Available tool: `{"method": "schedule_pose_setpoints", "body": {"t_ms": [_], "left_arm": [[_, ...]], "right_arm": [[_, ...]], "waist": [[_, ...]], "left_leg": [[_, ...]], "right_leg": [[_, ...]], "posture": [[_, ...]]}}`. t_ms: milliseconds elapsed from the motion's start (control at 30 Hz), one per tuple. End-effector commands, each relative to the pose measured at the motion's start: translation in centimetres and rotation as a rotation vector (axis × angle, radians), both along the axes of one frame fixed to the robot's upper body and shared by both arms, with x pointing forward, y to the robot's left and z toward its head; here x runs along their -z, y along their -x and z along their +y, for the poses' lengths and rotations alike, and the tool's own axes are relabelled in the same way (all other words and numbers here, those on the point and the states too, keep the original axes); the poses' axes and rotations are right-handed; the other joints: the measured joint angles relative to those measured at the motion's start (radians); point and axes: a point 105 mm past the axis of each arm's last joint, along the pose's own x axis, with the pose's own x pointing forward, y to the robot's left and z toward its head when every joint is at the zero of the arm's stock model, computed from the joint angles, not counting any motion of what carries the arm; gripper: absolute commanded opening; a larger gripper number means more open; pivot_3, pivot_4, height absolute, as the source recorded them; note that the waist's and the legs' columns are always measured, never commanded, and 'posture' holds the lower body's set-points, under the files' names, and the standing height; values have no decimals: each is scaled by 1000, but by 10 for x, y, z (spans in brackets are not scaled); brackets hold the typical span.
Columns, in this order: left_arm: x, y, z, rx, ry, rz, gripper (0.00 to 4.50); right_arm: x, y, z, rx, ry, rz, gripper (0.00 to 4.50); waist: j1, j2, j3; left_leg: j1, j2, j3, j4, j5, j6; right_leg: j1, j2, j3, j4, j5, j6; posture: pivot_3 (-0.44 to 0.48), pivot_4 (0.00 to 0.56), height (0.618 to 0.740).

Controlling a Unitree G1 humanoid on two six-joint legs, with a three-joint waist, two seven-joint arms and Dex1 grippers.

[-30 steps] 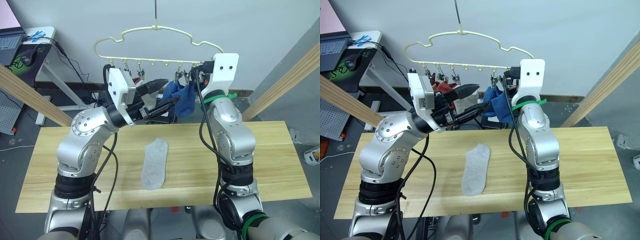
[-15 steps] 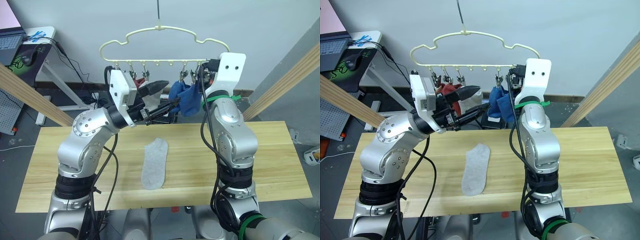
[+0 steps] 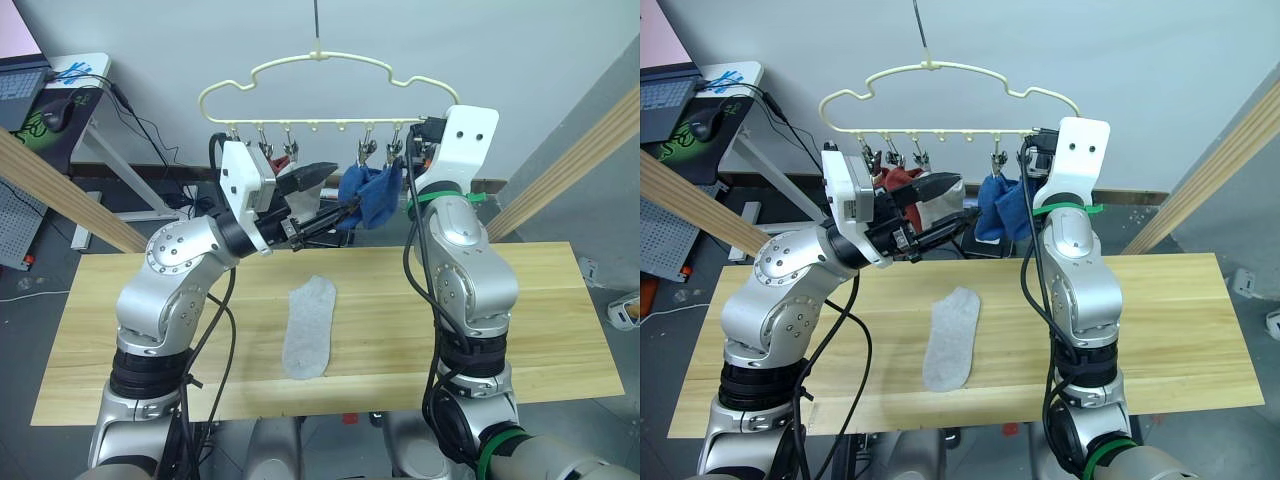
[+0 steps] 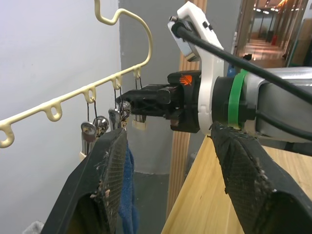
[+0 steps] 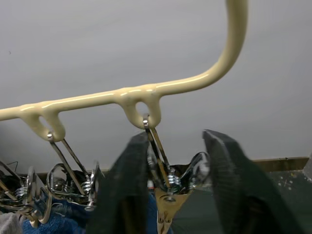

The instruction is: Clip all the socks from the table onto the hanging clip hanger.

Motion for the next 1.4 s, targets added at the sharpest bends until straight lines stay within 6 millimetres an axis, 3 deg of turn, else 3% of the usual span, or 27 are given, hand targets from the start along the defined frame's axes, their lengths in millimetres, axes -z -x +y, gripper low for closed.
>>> {"method": "schedule_pose_setpoints", "body": {"t_ms": [33,100,333,433,667,967,1133,1400], "left_arm": [[-7,9,-5,19,4,-56,2969],[-6,9,-5,17,4,-59,2969],[3,3,0,-60,-24,-39,2969],[20,-1,4,-136,-58,26,2969],[94,-10,26,-493,-87,267,4500],[177,-17,13,-684,-161,526,4500],[190,-25,16,-790,-155,578,4500],[208,-19,2,-777,-192,679,4500]], "right_arm": [[-27,15,18,-62,-112,-86,392],[-28,15,19,-67,-115,-92,107],[-32,16,21,-83,-109,-113,109],[-32,16,21,-85,-107,-118,109],[-33,16,22,-95,-101,-124,109],[-33,16,25,-118,-87,-129,109],[-32,16,27,-126,-83,-128,109],[-34,17,30,-142,-89,-134,109]], "waist": [[0,0,0],[0,0,0],[0,0,0],[-2,0,0],[-2,0,0],[0,0,0],[-1,0,0],[-2,0,0]], "left_leg": [[0,0,0,0,0,0],[0,0,0,0,0,0],[0,0,0,0,0,0],[0,0,0,0,0,0],[0,0,-2,0,0,0],[0,-1,0,1,0,0],[0,0,0,0,0,0],[0,0,0,0,0,0]], "right_leg": [[0,0,0,0,0,0],[0,0,0,0,0,0],[0,0,0,0,0,0],[0,0,0,0,0,0],[0,-2,1,0,0,0],[0,-1,1,1,0,0],[0,-1,0,1,0,0],[0,-1,0,1,0,0]], "posture": [[-99,346,740],[-99,346,740],[-104,342,740],[-103,341,740],[-101,342,740],[-120,342,740],[-119,343,740],[-125,346,740]]}}
